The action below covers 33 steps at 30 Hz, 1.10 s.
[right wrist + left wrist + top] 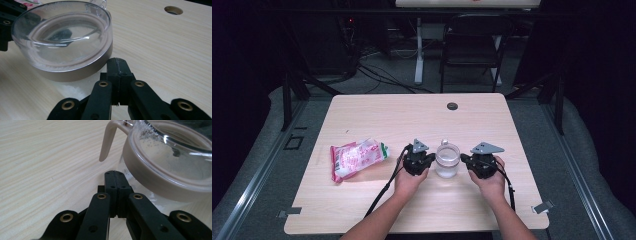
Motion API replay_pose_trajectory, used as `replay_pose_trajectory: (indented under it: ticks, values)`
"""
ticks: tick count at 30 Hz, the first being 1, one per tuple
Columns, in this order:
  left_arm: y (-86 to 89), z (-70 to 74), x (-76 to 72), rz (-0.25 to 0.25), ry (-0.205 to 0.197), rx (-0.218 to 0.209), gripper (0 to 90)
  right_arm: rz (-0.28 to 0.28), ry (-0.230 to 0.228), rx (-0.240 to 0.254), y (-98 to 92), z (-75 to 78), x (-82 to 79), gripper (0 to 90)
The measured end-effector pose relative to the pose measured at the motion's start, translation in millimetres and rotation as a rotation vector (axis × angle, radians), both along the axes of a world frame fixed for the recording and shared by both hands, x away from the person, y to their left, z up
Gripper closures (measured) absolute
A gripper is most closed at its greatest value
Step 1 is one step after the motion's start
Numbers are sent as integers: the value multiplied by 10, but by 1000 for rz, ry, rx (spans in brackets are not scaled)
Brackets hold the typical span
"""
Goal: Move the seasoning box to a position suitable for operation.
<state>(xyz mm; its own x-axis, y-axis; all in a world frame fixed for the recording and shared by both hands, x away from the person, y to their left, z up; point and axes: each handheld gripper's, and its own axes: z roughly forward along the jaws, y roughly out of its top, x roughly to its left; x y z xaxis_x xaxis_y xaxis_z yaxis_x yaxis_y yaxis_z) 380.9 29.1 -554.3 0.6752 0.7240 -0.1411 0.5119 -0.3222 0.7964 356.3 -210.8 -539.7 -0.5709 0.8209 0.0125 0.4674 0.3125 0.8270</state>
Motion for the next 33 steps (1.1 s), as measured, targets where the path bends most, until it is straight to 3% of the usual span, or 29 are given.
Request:
replay_pose_trajectory:
  ticks: [12,19,23,26,33]
  values:
    - [-17,41,-146,-41,-10,56,900,-31,26,-16,47,19,-304,900]
    - [-37,27,-229,-26,6,20,900,-39,45,12,36,-22,-560,900]
    - [-37,27,-293,-37,-19,46,900,-21,21,-15,53,12,-648,900]
    - [28,81,-345,-34,-17,34,896,-2,25,-19,66,16,-707,900]
    - [482,309,-463,-38,-118,141,892,-10,11,-7,-30,32,-702,876]
